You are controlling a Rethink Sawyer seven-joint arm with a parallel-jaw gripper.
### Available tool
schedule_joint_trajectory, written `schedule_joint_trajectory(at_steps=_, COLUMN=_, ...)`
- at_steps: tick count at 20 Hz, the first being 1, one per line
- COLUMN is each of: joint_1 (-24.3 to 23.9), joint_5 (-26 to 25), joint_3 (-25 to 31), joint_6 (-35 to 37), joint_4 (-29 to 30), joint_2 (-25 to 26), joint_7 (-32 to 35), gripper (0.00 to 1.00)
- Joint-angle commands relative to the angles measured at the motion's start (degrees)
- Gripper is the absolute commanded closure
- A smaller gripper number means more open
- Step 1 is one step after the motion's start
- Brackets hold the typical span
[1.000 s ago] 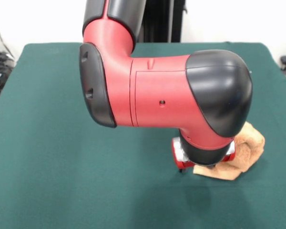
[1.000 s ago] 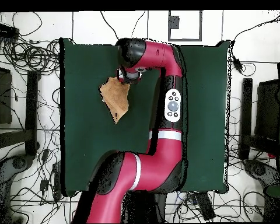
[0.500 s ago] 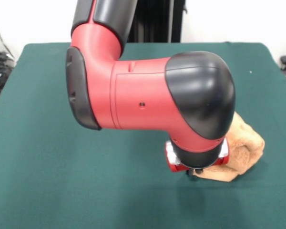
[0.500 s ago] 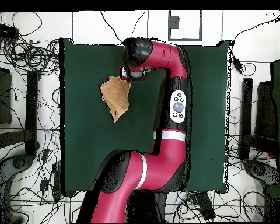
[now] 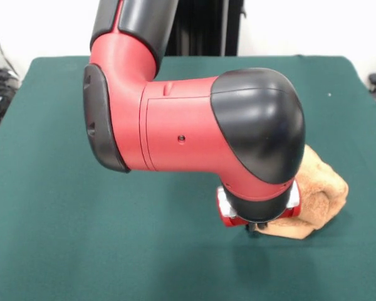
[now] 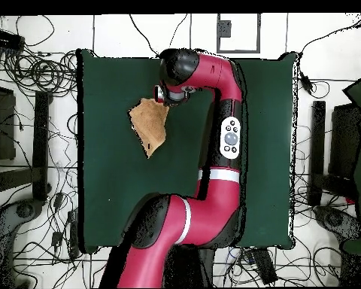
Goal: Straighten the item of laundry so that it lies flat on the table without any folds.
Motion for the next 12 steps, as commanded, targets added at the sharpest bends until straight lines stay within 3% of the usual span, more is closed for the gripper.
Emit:
schedule_joint_trajectory(at_steps=1, joint_1=2.15, joint_5=-2.15, joint_3=7.12, joint_6=-9.45, joint_4=5.39, joint_2=3.66, joint_7=-16.47, gripper=1.0)
schedule_joint_trajectory(at_steps=7, joint_1=0.78, joint_5=-1.3, joint_3=3.79, joint_6=-7.18, joint_4=7.33, joint_2=-1.57, joint_7=-18.38, gripper=1.0)
schedule_joint_trajectory(at_steps=12, joint_1=-2.5, joint_5=-2.89, joint_3=2.43, joint_6=-3.88, joint_4=5.85, joint_2=-5.95, joint_7=-24.19, gripper=1.0)
